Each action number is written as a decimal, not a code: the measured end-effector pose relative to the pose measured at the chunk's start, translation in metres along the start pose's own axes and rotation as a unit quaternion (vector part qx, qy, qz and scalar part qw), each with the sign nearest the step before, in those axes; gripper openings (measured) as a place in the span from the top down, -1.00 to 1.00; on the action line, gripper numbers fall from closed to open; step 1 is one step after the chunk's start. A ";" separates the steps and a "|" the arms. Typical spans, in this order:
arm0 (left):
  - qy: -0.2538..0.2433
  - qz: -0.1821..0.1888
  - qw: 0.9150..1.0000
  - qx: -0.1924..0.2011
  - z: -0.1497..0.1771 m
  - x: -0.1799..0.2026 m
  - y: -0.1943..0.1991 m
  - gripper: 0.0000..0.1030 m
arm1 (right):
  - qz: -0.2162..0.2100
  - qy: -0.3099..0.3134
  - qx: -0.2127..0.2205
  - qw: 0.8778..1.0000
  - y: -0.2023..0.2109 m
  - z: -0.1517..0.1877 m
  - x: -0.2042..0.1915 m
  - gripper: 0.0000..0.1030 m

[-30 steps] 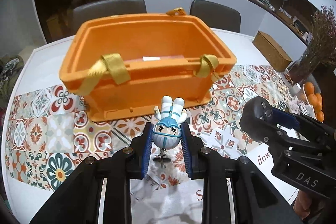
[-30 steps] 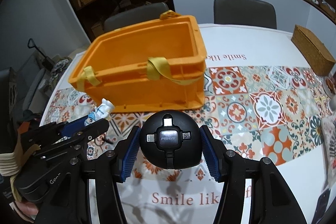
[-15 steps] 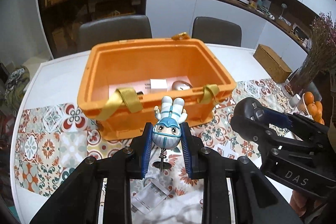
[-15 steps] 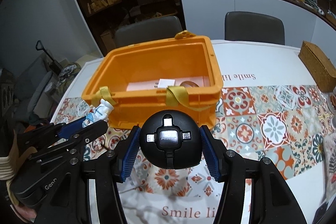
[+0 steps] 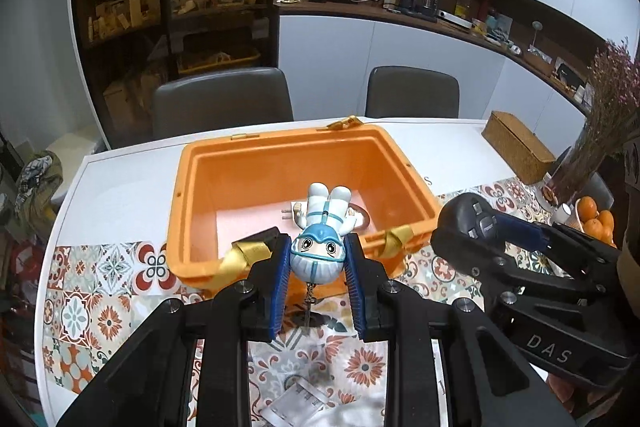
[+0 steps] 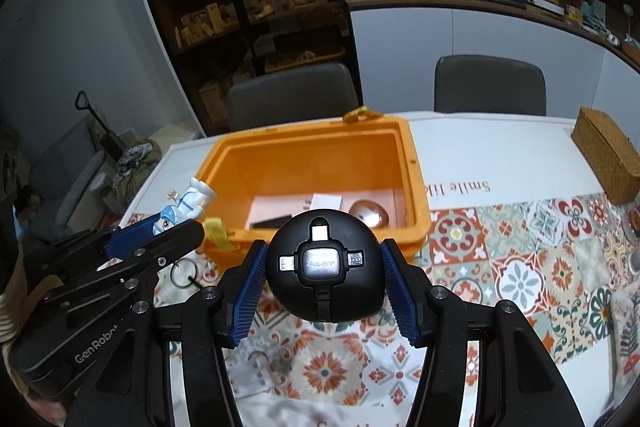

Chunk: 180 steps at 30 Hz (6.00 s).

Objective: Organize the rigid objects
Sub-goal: 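Lift the figurine and black device and carry both over the crate, then lower both held items into the crate and open both grippers, then raise the grippers out of the crate and move the right toward the battery charger, then close the right gripper on the white three-slot battery charger and lift it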

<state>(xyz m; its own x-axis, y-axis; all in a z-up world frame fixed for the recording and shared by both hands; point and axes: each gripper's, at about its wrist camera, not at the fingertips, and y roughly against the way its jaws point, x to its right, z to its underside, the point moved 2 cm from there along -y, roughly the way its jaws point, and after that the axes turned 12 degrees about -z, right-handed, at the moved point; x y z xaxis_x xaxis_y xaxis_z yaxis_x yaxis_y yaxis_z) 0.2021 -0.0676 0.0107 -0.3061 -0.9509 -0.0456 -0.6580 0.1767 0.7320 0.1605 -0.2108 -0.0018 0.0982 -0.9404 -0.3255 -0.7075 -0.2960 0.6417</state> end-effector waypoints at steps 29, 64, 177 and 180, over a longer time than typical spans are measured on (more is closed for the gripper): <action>-0.002 -0.036 0.999 -0.037 -0.066 -0.025 -0.062 0.47 | 0.019 0.006 -0.043 0.999 -0.064 -0.066 -0.001 -0.10; 0.041 -0.158 0.982 -0.090 -0.015 -0.069 -0.071 -0.81 | 0.052 0.034 -0.072 0.996 -0.090 -0.050 -0.007 -0.34; 0.097 -0.228 0.936 -0.251 0.224 -0.111 -0.045 -0.90 | -0.031 0.137 -0.292 0.946 -0.145 0.169 -0.084 -0.48; 0.090 -0.221 0.941 -0.238 0.214 -0.106 -0.042 -0.90 | -0.026 0.124 -0.278 0.952 -0.134 0.160 -0.076 -0.48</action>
<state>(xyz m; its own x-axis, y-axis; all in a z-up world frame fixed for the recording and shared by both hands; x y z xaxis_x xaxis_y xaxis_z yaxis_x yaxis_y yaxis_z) 0.1149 0.0804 -0.1605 0.0762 -0.9398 -0.3330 -0.2980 -0.3402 0.8919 0.1355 -0.0726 -0.1737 0.3341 -0.9121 -0.2376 -0.2245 -0.3218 0.9198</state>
